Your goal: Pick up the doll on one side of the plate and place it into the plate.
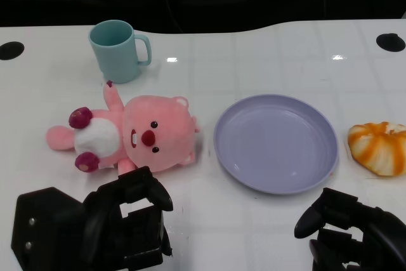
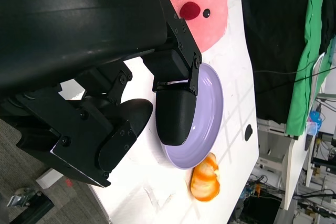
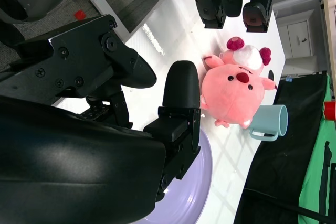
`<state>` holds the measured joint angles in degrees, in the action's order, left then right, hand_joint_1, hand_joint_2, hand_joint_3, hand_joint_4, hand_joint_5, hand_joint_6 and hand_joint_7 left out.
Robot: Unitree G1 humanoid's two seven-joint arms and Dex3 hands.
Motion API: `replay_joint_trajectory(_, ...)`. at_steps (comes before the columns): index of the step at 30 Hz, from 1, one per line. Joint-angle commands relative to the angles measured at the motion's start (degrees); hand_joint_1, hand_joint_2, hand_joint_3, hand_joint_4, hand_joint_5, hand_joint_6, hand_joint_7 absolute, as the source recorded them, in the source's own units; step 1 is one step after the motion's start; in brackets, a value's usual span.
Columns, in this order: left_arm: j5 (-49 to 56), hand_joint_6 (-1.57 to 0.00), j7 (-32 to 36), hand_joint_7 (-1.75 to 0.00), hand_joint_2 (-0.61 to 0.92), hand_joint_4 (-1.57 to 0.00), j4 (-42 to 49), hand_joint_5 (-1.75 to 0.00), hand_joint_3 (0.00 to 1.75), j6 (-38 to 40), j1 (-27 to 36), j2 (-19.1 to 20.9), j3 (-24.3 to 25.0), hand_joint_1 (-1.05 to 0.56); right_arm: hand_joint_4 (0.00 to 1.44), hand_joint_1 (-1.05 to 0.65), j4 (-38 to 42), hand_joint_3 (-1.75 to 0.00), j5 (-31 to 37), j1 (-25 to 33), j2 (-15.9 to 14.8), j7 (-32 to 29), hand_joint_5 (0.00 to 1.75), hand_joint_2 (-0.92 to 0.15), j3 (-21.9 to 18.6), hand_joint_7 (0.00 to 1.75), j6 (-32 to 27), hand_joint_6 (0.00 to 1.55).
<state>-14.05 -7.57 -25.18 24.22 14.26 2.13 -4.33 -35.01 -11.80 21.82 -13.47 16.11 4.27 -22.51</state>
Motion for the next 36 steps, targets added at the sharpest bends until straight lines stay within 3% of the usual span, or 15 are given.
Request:
replay_joint_trajectory(1,-0.21,-0.79,-0.56,-1.61,0.42,-0.91,-0.65,-1.75,1.41,-0.13,0.23,0.88,0.58,-0.06,0.66,-0.13,-0.60,-1.04,-0.04,0.10,-0.41,-0.05,1.75,-0.68,-0.68,1.44,0.62,0.49)
replay_joint_trajectory(16,-0.27,-0.80,-1.21,-1.57,0.43,-0.90,-0.37,-1.75,1.39,-0.38,-0.06,1.04,1.24,-0.06,0.65,-0.13,-0.96,-1.05,0.40,-0.15,-0.18,-0.46,1.75,-0.67,-0.24,1.44,0.31,0.49)
replay_joint_trajectory(23,-0.24,-0.82,-1.97,-1.32,0.52,-0.82,0.46,-1.63,1.24,-2.96,-0.42,1.05,1.84,-0.05,0.65,-0.11,-0.63,-1.06,0.71,-0.39,-0.21,-0.37,1.75,-0.66,-0.13,1.44,0.52,0.49)
replay_joint_trajectory(32,4.70,-0.75,-2.61,-0.80,0.58,-0.67,1.80,-1.15,0.90,-9.84,-1.21,3.29,0.70,-0.15,0.66,-0.11,-0.16,-1.06,0.89,-0.31,-0.31,0.03,1.75,-0.66,-0.30,1.44,1.48,0.49)
replay_joint_trajectory(36,6.02,-0.72,-3.63,-0.62,0.66,-0.61,1.77,-1.06,0.71,-11.28,-1.88,4.82,0.61,-0.20,0.66,-0.10,-0.37,-1.07,0.91,-0.24,-0.31,-0.03,1.75,-0.66,-0.26,1.44,1.41,0.49)
